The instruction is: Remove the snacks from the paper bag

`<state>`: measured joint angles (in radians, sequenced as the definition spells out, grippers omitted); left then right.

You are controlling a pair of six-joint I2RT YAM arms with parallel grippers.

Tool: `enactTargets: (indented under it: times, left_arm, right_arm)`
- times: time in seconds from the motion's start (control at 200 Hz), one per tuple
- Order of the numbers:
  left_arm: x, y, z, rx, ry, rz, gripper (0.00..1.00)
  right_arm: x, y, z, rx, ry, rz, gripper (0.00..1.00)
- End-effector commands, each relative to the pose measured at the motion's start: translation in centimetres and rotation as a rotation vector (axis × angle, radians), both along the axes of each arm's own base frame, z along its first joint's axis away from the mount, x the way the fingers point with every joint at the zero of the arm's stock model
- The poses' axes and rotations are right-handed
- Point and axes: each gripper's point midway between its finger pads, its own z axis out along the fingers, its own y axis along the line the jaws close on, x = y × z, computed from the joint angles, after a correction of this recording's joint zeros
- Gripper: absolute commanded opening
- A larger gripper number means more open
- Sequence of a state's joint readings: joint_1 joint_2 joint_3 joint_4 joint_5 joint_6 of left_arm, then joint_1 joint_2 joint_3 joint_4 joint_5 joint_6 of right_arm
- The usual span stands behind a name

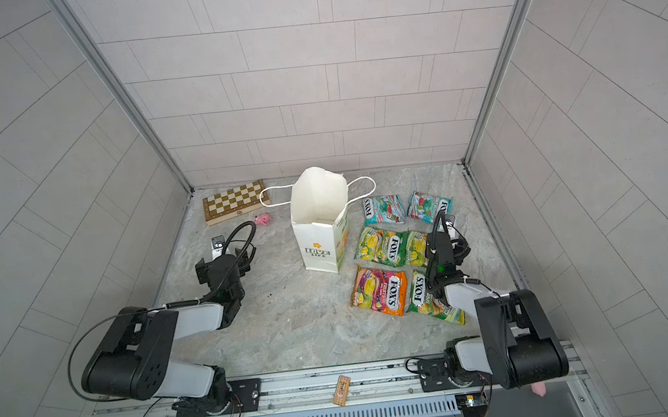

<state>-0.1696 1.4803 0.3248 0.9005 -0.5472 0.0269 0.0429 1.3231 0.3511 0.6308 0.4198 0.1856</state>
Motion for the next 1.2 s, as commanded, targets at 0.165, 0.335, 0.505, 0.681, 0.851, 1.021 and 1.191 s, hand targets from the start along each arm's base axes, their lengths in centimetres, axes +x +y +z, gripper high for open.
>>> enactTargets:
  times: [0.165, 0.335, 0.505, 0.681, 0.851, 1.021, 1.191]
  left_arm:
    - [1.7, -1.1, 0.3, -0.075, -0.076, -0.113, 1.0]
    - [2.3, -1.2, -1.0, -0.1, -0.042, -0.148, 1.0]
    - [3.0, -0.5, -1.5, -0.13, 0.006, -0.117, 1.0]
    - [3.0, -0.4, -1.3, -0.124, -0.003, -0.115, 1.0]
    - [3.0, -0.4, -1.3, -0.124, -0.004, -0.115, 1.0]
    - [3.0, -0.4, -1.3, -0.123, -0.004, -0.116, 1.0]
    - [3.0, -0.4, -1.3, -0.124, -0.005, -0.115, 1.0]
  right_arm:
    - [1.6, 2.2, 1.3, -0.027, -0.107, 0.168, 0.69]
    - [2.1, 3.6, 1.0, -0.044, -0.146, 0.255, 0.7]
    - [2.8, 3.8, -0.3, -0.04, -0.119, 0.271, 0.73]
    - [3.3, 3.5, -1.4, -0.038, -0.085, 0.254, 0.82]
    - [3.7, 3.1, -1.6, -0.05, -0.054, 0.216, 0.99]
    - [3.7, 3.1, -1.5, -0.051, -0.054, 0.216, 0.99]
    - [3.7, 3.1, -1.5, -0.052, -0.055, 0.216, 0.99]
